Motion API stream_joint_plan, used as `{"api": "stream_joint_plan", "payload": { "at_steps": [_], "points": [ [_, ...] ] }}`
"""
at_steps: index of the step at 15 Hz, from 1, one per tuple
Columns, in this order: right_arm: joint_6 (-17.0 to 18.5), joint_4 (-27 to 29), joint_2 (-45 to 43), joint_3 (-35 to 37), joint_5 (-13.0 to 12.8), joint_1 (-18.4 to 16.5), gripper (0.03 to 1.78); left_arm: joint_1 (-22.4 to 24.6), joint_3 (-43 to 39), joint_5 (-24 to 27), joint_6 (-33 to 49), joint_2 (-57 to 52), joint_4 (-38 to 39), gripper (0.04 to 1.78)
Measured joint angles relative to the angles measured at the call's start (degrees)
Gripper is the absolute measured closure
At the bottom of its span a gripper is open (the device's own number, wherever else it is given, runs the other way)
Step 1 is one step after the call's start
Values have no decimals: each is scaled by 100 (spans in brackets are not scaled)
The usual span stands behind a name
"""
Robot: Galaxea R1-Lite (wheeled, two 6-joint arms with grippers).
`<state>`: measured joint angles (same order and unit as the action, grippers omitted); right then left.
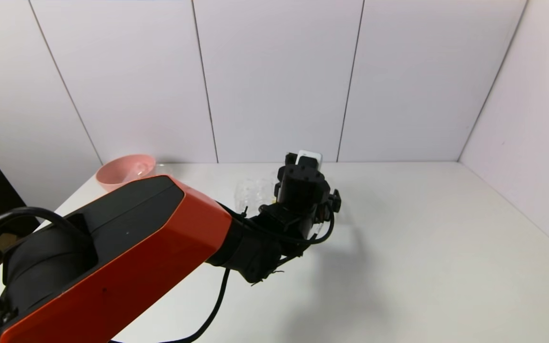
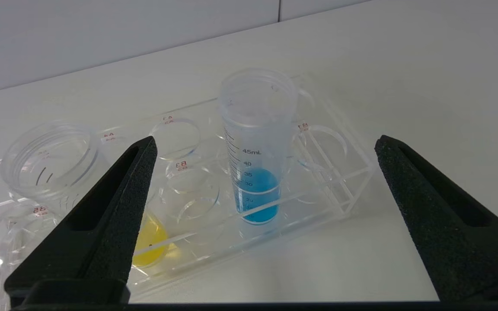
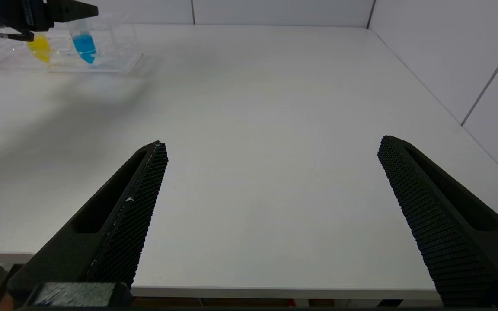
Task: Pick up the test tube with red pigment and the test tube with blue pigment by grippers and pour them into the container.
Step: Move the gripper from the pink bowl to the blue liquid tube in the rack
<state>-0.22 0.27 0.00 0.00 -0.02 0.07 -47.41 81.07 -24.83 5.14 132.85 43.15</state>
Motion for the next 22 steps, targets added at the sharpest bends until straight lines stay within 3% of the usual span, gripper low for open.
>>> {"api": "stream_joint_plan", "payload": {
  "at_steps": [22],
  "points": [
    [0, 0, 0, 0, 2, 2, 4, 127, 352, 45, -27, 395, -11, 6]
  ]
}}
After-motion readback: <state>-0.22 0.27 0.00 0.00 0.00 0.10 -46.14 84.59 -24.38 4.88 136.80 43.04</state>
